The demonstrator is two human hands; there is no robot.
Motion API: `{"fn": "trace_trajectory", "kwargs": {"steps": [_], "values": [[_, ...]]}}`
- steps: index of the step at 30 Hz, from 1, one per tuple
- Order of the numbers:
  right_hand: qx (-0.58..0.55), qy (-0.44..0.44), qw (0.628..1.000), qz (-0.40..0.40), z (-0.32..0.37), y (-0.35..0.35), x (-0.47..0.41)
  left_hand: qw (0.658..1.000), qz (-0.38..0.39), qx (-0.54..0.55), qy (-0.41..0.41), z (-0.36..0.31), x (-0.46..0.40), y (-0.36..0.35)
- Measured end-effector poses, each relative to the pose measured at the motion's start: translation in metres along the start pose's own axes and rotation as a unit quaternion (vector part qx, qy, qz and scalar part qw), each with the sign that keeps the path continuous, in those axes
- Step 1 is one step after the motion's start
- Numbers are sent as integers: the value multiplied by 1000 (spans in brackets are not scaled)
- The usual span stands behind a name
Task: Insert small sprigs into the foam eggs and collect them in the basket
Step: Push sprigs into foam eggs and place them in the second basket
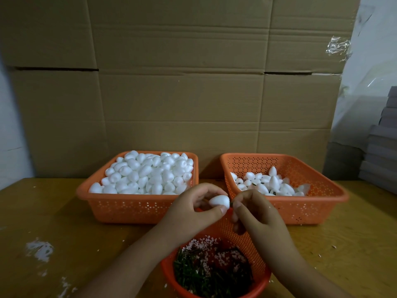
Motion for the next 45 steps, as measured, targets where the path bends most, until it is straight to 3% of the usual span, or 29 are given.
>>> {"fn": "trace_trajectory", "kwargs": {"steps": [21, 32, 39, 45], "values": [[9, 29, 999, -32, 3, 4, 2, 1000, -3, -3, -2, -1, 1, 1], [151, 92, 984, 3, 15, -3, 7, 987, -76, -131, -47, -2, 1, 10], [153, 91, 984, -18, 12, 2, 9, 945, -97, -287, -127, -23, 6, 4], [245, 49, 968, 2, 2, -2, 6, 954, -116, -252, -111, -24, 10, 8]]}}
Point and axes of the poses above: each hand's wrist, its own x-axis away from the middle knuckle, its own y-axis out of the back of the hand, z = x × y, the point moved 8 cm from there along -x, towards the middle knuckle, and after that the axes turned 2 degrees about z, right-handed, at the moved point
